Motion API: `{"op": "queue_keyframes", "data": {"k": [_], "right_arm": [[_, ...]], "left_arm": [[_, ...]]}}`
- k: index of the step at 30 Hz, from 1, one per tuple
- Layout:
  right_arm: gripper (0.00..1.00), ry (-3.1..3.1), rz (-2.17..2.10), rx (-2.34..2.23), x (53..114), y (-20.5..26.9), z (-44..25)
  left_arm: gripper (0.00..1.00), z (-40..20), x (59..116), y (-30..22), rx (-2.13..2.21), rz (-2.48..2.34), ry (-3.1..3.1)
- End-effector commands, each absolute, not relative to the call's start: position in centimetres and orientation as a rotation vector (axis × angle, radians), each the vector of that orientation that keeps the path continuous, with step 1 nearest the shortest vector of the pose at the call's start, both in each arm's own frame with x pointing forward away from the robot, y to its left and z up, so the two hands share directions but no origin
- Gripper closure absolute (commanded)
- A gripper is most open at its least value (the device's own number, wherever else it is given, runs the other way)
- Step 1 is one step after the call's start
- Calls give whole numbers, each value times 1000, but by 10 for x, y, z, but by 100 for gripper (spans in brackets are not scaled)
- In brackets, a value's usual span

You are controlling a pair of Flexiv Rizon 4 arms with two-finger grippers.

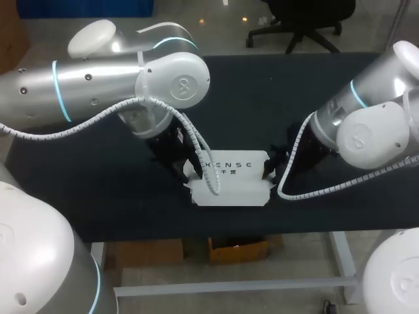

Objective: Assemble the packaging by folding the flat box into shape, placing the metal phone stand inside, and closing the box properly

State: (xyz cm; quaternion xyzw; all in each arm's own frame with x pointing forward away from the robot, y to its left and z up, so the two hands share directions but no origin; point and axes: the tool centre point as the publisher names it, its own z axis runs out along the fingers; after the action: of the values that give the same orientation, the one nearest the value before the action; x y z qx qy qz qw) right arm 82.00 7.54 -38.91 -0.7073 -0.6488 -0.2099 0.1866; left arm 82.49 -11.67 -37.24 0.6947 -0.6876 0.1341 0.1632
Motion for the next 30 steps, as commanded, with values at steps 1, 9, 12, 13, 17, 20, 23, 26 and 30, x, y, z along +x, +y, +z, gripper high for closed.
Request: {"op": "queue_keyframes", "data": {"k": [1,9,12,13,17,20,23,26,30], "right_arm": [[63,-1823,-616,-1973,820,73,-392],[62,-1826,-633,-1962,823,75,-390],[61,-1826,-636,-1961,823,75,-388],[61,-1826,-636,-1961,823,75,-388],[59,-1826,-636,-1961,823,75,-388],[59,-1826,-636,-1961,823,75,-388],[60,-1826,-636,-1961,823,75,-388],[60,-1826,-636,-1961,823,75,-388],[61,-1826,-636,-1961,823,75,-388]], "left_arm": [[53,-376,826,-120,1978,378,-1959],[53,-376,825,-120,1985,387,-1941],[53,-375,825,-117,1992,394,-1931],[53,-375,825,-117,1996,396,-1929],[41,-375,825,-117,1996,396,-1929],[39,-375,825,-117,1996,396,-1929],[42,-375,825,-117,1996,396,-1929],[48,-375,825,-117,1996,396,-1929],[52,-375,825,-117,1996,396,-1929]]}}
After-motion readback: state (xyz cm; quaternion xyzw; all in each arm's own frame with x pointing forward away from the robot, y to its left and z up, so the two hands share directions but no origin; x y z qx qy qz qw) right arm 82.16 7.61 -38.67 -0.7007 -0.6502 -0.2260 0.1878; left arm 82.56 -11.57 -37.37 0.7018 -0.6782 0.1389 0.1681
